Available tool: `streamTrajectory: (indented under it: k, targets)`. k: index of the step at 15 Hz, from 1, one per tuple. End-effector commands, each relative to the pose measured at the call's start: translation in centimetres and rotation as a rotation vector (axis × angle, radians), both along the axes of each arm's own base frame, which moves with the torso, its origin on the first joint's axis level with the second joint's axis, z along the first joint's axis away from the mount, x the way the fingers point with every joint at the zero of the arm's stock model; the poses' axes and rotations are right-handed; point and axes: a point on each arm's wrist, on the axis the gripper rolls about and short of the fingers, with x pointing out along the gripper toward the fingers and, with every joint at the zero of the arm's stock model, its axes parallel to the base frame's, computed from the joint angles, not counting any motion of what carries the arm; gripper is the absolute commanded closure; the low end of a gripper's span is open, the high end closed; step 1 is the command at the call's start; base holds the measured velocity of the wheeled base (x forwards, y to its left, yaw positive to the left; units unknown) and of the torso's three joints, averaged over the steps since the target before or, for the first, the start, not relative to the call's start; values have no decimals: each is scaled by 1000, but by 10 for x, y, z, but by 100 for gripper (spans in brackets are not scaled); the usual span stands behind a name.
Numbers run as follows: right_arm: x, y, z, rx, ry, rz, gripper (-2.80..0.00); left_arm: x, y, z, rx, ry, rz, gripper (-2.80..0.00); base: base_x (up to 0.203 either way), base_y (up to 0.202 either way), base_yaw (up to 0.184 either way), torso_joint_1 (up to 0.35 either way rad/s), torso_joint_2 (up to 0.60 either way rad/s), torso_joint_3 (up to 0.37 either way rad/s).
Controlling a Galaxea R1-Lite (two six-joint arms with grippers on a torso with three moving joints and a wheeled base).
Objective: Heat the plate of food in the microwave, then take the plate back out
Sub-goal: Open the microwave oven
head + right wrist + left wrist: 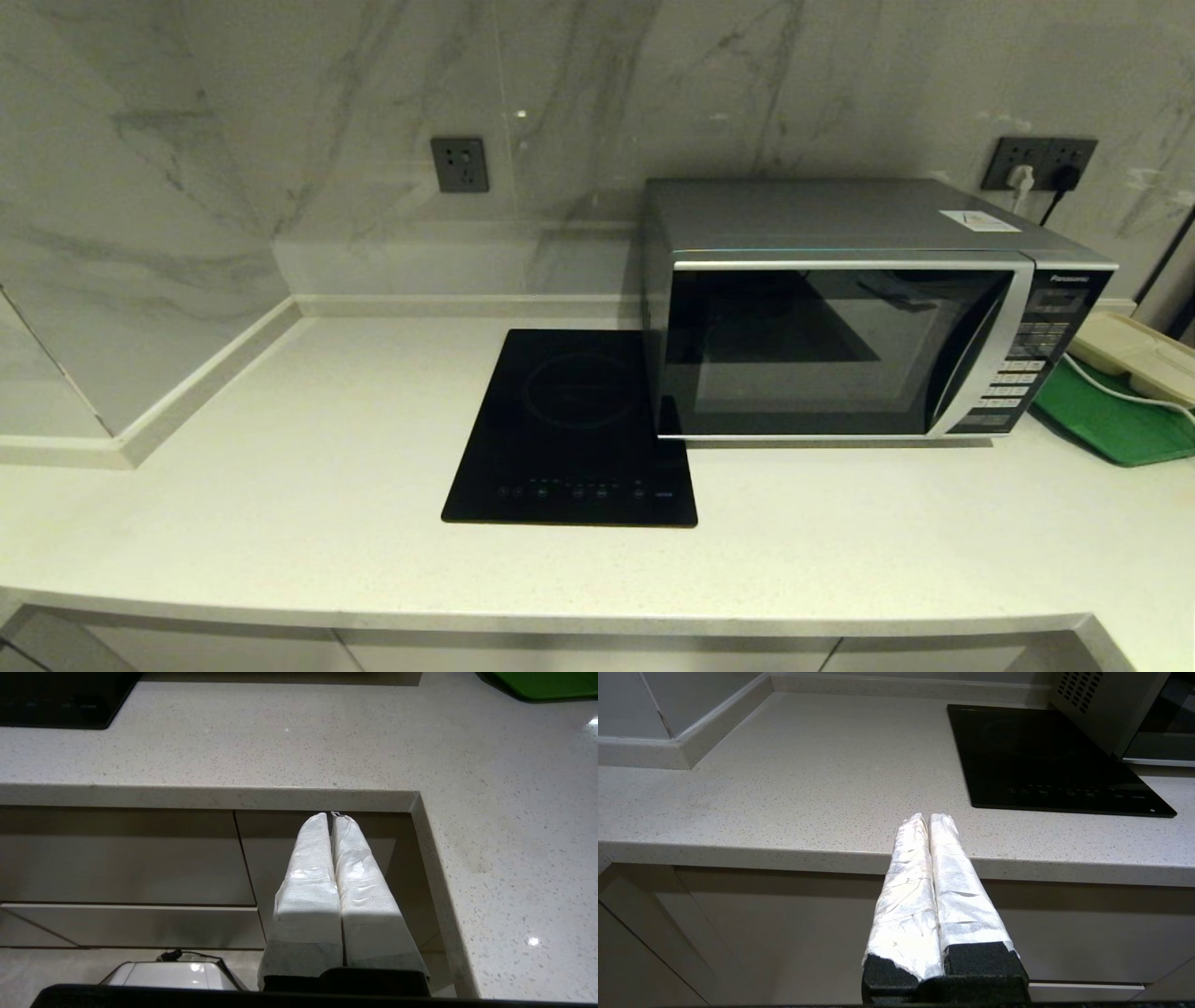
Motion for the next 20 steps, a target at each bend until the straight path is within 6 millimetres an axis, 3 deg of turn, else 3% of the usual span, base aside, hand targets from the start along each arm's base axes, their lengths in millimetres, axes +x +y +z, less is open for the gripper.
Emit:
streamTrajectory:
  k: [1, 4, 6, 10, 14, 17, 20]
  targets:
    - [1, 0, 35, 34, 5, -6, 0, 0, 0, 0, -1, -1, 1, 0, 0, 0, 0, 0, 0, 0]
    - [12, 0, 86, 90, 3, -22, 0, 0, 0, 0, -1, -1, 1, 0, 0, 0, 0, 0, 0, 0]
    - [32, 0, 118, 122, 33, -41, 0, 0, 0, 0, -1, -1, 1, 0, 0, 0, 0, 0, 0, 0]
    - [97, -2, 189, 281, 40, -172, 0, 0, 0, 0, -1, -1, 1, 0, 0, 0, 0, 0, 0, 0]
    - [166, -6, 241, 444, 22, -351, 0, 0, 0, 0, -1, 0, 1, 0, 0, 0, 0, 0, 0, 0]
    - [203, -6, 250, 589, 124, -461, 0, 0, 0, 0, -1, -1, 1, 0, 0, 0, 0, 0, 0, 0]
    - [236, 2, 234, 552, 226, -568, 0, 0, 0, 0, -1, -1, 1, 0, 0, 0, 0, 2, 2, -10]
